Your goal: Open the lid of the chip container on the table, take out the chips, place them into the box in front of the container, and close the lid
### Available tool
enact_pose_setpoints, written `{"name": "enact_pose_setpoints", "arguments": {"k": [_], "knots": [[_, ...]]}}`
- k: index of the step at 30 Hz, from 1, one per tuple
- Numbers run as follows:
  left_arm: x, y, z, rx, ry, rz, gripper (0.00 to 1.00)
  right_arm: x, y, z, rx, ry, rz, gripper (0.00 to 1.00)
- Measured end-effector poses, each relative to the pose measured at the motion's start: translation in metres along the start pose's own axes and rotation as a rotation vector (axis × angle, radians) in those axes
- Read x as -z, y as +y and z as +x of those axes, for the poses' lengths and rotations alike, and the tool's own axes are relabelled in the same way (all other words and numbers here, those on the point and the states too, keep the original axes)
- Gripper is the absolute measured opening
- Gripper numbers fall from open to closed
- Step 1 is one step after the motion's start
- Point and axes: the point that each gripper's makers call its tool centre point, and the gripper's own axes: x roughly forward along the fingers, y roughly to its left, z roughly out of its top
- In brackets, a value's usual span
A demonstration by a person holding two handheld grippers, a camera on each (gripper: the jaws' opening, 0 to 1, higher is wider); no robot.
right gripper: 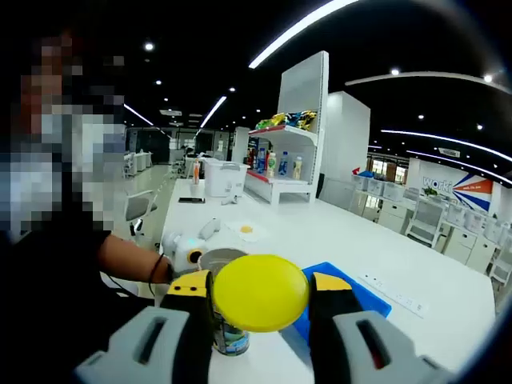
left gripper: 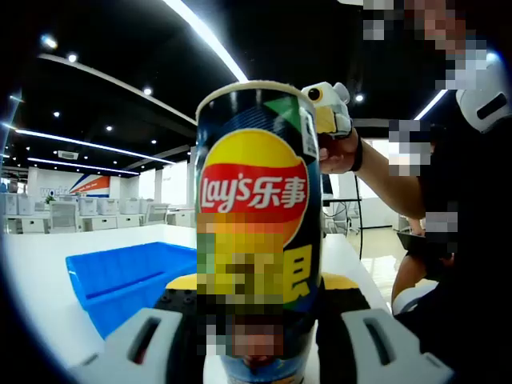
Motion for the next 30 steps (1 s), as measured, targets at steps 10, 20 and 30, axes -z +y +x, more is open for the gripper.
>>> {"name": "enact_pose_setpoints", "arguments": {"k": [10,20,30], "knots": [[0.001,0.0,0.002,0.012,-0.004,-0.01,0.52,-0.005,0.014,0.025,-0.085,0.034,-0.002,0.45],[0.001,0.001,0.003,0.016,-0.008,-0.021,0.53,0.005,0.025,0.045,-0.15,0.099,-0.007,0.45],[0.001,0.001,0.003,0.023,-0.015,-0.029,0.53,0.008,0.031,0.057,-0.187,0.133,-0.01,0.46]]}}
